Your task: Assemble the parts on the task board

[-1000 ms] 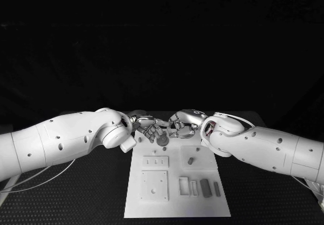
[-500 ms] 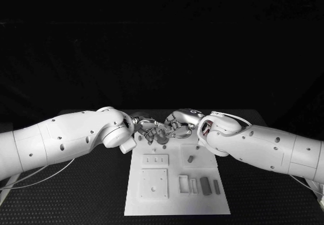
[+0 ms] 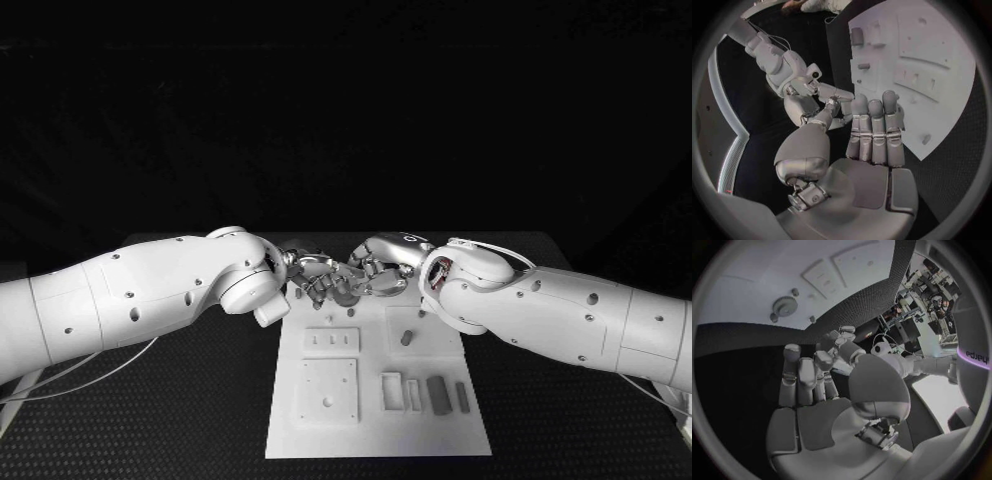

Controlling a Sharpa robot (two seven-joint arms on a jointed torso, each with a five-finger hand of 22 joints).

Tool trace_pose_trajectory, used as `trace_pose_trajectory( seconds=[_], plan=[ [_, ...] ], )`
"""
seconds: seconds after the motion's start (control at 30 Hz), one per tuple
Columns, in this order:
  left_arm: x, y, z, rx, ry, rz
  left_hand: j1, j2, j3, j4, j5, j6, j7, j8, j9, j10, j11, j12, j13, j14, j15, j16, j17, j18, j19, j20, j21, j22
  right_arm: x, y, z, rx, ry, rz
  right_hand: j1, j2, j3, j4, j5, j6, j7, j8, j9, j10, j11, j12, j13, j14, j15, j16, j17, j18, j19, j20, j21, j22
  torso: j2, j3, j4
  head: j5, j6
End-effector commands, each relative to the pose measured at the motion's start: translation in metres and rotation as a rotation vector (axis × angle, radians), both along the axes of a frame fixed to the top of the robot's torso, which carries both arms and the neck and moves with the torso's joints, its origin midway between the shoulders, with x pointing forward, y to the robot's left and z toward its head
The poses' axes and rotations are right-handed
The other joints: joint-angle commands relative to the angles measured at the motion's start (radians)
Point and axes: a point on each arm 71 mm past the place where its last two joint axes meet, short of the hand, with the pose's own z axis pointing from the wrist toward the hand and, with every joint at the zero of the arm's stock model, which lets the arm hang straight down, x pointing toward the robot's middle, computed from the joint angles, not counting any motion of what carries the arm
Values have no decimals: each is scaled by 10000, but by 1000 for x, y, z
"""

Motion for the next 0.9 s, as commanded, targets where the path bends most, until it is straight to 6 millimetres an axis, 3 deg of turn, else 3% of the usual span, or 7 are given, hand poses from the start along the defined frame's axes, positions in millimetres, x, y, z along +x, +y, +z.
trace_pose_trajectory(
  seconds=[0.03,0.27,0.4,0.63,0.83,0.9],
  plan=[
    [0,-1,0,168,-23,-12,11,-85,-4,108,-32,-68,-6,-62,42,-90,4,36,-19,-85,6,52,-43,144,-84,0,-66,21,-2,1,-1,-178,-20,95,5,-29,16,50,32,349,-8,36,233,29,-54,53,14,17,-79,50,13,128,64,-30,46,176,1,-3,2,-1,-10],
    [0,-4,0,186,20,-94,94,-83,-29,276,-31,-92,23,-221,159,-170,33,35,-56,-188,30,125,-191,142,-132,21,-130,51,-4,5,-2,-232,-19,168,2,-37,14,47,32,348,-9,34,237,30,-56,49,11,18,-82,50,5,128,71,-33,48,175,7,-6,-1,7,-12],
    [-1,-6,0,190,50,-166,282,40,-31,271,-24,-64,27,-302,231,-179,38,52,-74,-216,38,189,-277,140,-135,33,-151,80,-5,8,-2,-250,-30,200,2,-39,14,46,33,347,-10,32,240,27,-56,44,7,26,-83,51,11,128,75,-35,49,174,7,-5,-2,8,-30],
    [-1,-7,-1,196,72,-226,739,405,-196,41,-16,58,19,-515,415,-165,33,120,-121,-263,49,387,-506,122,-110,49,-186,172,-6,11,-5,-298,68,258,1,-39,15,46,33,348,-11,30,244,21,-58,31,-3,14,-85,47,-10,128,80,-37,49,173,4,-3,6,-4,-46],
    [-1,-8,-1,239,73,-329,1159,575,-233,-287,-12,160,16,-727,553,-167,32,160,-182,-312,53,544,-725,108,-71,53,-245,224,-6,11,-5,-298,87,277,-2,-37,15,48,34,348,-11,29,247,29,-59,40,5,20,-86,47,-8,128,84,-39,49,171,10,-4,5,-7,-69],
    [-1,-8,-1,244,71,-318,1334,519,36,-274,-32,204,19,-808,603,-157,34,169,-212,-323,56,602,-810,100,-32,58,-270,233,-7,12,-5,-289,87,283,-4,-36,15,49,34,349,-12,29,249,30,-59,40,5,27,-87,49,0,128,85,-40,49,171,10,-4,5,-7,-69]
  ],
)
